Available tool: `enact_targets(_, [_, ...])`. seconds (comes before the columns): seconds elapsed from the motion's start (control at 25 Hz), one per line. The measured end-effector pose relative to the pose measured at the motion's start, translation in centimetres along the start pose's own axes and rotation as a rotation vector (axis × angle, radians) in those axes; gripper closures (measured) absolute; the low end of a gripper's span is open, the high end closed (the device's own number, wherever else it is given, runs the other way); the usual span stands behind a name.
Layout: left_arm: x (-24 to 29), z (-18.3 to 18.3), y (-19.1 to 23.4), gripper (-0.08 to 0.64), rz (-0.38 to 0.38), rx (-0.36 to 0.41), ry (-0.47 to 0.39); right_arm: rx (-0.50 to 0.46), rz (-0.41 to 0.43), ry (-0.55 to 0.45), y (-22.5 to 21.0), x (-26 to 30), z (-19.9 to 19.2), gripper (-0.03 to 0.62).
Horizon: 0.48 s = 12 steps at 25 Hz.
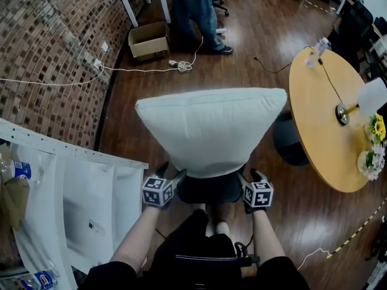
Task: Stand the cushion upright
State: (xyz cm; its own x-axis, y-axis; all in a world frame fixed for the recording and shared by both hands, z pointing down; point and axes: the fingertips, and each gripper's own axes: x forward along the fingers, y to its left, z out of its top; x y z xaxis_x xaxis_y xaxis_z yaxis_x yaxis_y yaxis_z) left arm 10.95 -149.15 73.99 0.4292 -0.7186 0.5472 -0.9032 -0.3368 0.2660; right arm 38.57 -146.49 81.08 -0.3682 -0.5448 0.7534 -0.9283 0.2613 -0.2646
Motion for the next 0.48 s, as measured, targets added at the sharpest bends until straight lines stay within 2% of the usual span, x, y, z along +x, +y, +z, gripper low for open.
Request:
enact_targets(0.08, [-1.6, 0.8, -0.9, 0.255, 0.013, -0.008, -0.059, 0.001, 0.053, -0.044, 1.1, -1.4, 0.1, 0.381])
enact_targets(0.16, [-3.6, 1.7, -2.2, 0.402, 0.046, -0.004, -0.137, -0.011, 0.091, -0.095, 1.9, -3.9, 0.1, 0.482])
enact_targets(0.2, [-4.6, 2.1, -3.3, 0.501, 0.058, -0.011, -0.183, -0.022, 0.109, -0.124, 1.9, -5.7, 0.2, 0.533])
enact_targets(0.24, [-5.7, 2.4, -4.7, 0.560, 0.060, -0.027, -0.226, -0.032, 0.133, -0.153, 1.9, -7.7, 0.3, 0.589])
enact_targets(0.36, [-9.7, 2.4, -10.0, 0.560, 0.034, -0.085, -0.314, -0.065, 0.227, -0.228, 2.5, -14.8, -0.5, 0.588])
enact_targets(0.48, [-14.0, 1.5, -15.5, 0.560, 0.025, -0.091, -0.369, -0.093, 0.314, -0.290, 3.3, -21.1, -1.9, 0.589])
